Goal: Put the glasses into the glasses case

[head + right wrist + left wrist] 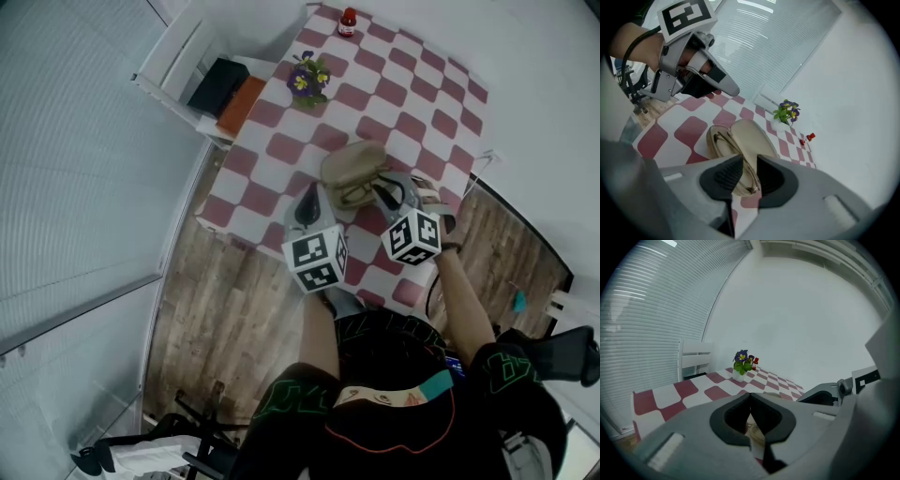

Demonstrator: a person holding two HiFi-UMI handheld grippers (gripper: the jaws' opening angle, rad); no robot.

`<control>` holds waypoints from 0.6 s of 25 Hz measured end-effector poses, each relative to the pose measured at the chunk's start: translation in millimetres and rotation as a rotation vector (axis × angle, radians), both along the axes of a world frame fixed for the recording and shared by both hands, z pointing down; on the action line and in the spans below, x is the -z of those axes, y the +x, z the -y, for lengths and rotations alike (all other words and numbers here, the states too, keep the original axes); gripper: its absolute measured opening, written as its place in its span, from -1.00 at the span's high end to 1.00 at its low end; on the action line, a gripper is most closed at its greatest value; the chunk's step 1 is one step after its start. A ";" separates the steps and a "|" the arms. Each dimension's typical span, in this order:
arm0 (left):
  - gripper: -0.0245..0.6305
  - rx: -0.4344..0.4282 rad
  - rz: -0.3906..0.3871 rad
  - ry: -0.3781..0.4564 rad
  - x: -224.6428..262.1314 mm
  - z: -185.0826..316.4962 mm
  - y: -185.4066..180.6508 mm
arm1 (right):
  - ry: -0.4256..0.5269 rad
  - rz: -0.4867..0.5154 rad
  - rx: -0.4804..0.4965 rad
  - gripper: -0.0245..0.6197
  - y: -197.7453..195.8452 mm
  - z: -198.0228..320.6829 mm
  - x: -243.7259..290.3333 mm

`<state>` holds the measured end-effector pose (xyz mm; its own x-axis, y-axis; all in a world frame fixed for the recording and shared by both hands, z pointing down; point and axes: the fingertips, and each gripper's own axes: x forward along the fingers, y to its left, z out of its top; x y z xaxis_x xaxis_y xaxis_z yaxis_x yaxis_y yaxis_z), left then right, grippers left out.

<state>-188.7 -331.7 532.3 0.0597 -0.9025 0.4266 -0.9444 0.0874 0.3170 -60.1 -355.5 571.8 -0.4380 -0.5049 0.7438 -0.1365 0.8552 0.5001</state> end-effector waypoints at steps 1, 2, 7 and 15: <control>0.89 -0.002 0.002 0.005 1.9 0.8 0.7 | 0.000 0.019 -0.013 0.62 1.0 1.1 3.3; 0.90 -0.005 0.004 0.011 4.3 1.8 1.5 | -0.004 0.050 -0.035 0.62 2.5 2.9 7.8; 0.89 -0.018 0.017 0.053 23.8 11.3 6.0 | -0.059 0.339 -0.249 0.65 20.6 25.7 46.4; 0.90 -0.061 0.066 0.175 83.2 33.1 33.6 | -0.245 0.992 -0.556 0.91 83.5 58.2 134.5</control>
